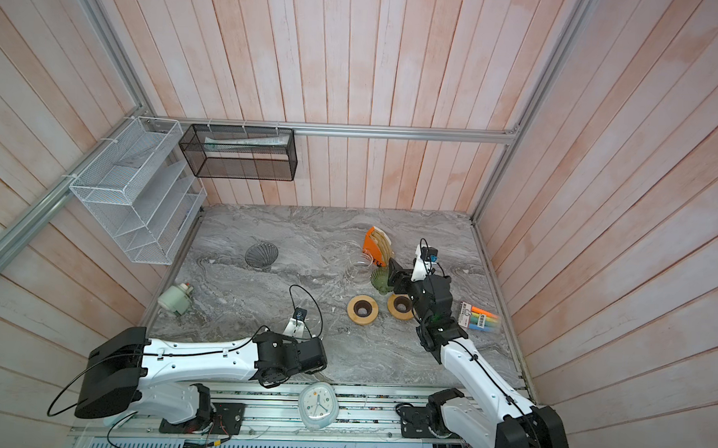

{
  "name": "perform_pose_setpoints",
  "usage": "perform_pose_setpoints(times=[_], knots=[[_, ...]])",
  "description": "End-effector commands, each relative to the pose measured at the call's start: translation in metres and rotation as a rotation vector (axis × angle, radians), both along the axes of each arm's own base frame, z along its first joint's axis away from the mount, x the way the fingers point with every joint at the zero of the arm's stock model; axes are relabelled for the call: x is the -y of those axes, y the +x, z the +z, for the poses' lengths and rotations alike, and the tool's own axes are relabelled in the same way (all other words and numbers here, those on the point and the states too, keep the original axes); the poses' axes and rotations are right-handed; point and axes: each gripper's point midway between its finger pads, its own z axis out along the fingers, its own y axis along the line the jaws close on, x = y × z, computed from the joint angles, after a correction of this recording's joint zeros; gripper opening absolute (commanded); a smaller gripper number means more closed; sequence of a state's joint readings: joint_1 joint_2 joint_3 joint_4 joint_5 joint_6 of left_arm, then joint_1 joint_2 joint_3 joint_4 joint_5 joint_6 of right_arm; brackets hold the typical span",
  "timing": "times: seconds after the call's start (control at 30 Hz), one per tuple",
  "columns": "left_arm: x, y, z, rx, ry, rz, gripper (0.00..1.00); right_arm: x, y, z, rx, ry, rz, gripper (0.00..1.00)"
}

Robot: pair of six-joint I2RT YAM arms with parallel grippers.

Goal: Place the coffee filter in the dripper

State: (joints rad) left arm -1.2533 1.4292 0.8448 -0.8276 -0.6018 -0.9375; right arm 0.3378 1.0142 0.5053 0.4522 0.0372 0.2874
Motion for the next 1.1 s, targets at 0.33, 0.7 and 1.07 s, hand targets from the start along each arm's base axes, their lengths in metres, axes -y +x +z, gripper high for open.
perform_pose_setpoints(times=[0.33,0.7,1.07], knots=[[-0.018,0.016,0.009,0.016,-0.019,0.057,0.43,-0.013,0.0,0.006,-0.006,-0.049,0.02,0.78],[-0.031,0.036,0.012,0.036,-0.012,0.096,0.43,-0.027,-0.007,-0.011,-0.048,-0.071,0.072,0.78],[-0.045,0.047,0.011,0.033,-0.004,0.116,0.43,-0.043,-0.005,-0.022,-0.072,-0.083,0.108,0.77]])
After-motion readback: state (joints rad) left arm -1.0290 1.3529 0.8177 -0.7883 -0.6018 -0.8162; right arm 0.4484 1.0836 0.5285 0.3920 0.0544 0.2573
